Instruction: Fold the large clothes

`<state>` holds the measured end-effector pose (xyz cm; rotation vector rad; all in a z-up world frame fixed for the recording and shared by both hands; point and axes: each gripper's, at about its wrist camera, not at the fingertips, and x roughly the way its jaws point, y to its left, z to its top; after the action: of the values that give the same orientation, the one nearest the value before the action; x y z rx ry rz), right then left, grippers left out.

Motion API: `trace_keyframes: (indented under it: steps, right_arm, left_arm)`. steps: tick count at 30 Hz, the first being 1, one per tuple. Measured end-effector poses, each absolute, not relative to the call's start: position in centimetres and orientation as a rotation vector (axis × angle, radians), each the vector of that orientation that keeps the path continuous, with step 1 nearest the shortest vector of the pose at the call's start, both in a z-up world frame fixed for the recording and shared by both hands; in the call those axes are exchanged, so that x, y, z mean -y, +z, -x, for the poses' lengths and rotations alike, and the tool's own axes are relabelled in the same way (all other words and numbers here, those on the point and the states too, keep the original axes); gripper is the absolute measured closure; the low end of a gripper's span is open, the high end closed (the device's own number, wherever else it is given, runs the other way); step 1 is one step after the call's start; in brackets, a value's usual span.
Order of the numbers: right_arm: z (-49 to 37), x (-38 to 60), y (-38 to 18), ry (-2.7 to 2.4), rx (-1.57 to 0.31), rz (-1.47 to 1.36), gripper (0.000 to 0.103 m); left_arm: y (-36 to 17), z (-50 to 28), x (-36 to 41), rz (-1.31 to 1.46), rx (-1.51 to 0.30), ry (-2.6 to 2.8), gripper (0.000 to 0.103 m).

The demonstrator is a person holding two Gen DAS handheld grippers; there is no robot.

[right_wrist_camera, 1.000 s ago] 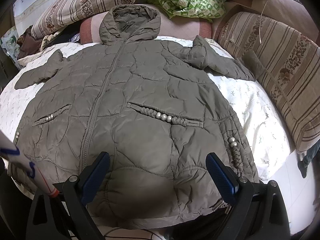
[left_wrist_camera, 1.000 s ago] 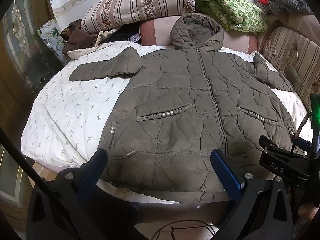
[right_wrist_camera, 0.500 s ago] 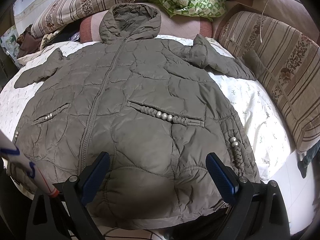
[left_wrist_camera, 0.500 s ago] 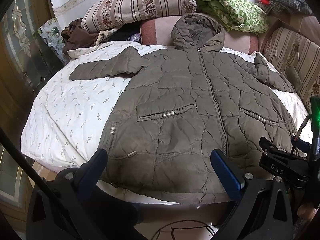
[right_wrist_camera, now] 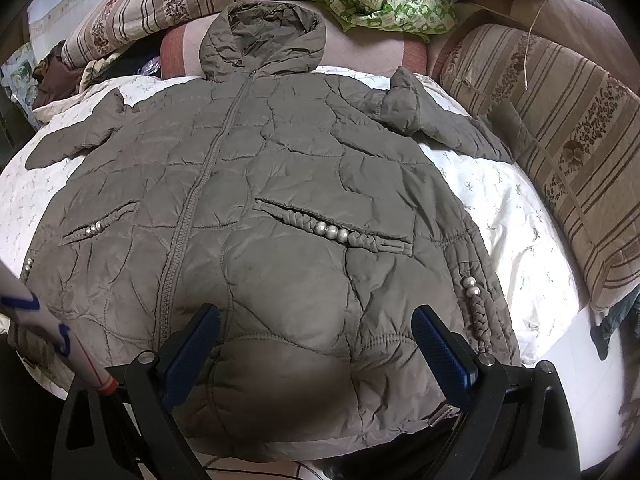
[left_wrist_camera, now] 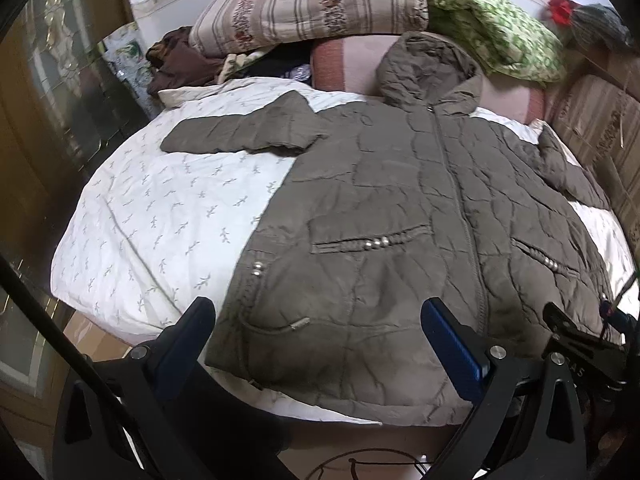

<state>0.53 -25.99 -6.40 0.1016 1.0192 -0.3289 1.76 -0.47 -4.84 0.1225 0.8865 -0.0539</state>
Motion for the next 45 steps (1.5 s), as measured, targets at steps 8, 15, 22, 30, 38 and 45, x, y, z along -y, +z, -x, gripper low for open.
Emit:
trace_keyframes:
  steps: [8,15,22,30,38,45]
  right_arm:
    - [-1.1,25.1,-6.3,-0.322,-1.029,-0.058,0.004]
    - [-1.6,24.0,-6.3,-0.308,-1.032,-0.010,0.004]
    - [-2.6,21.9,-5.9,-0.267,-1.035,0.047,0.004]
    - [-4.2,19.8,-5.7,-0.232,-1.043,0.084,0.004]
    - [-5.3,17.6,-5.9,-0.201,-1.054,0.125,0.004]
    - [-6.4,16.1,-6.4,-0.172,-1.065,0.160,0.004]
  left_arm:
    - [-5.3,-2.8,-1.0,-0.121,-0.892,-0.013,0.000]
    - [-5.8,-4.1,-3.3,-0.098,-0.913,0.029,0.000]
    - [-6.8,-5.2,-6.0,-0.050,-0.941,0.062,0.000]
    - [-7.7,-6.2,-8.4,-0.006,-0.963,0.080,0.000]
    - [-8.7,-7.1,-10.4,0.027,-0.976,0.105,0.000]
    - [-9.7,-8.3,-12.6,0.047,-0.997,0.144,0.000]
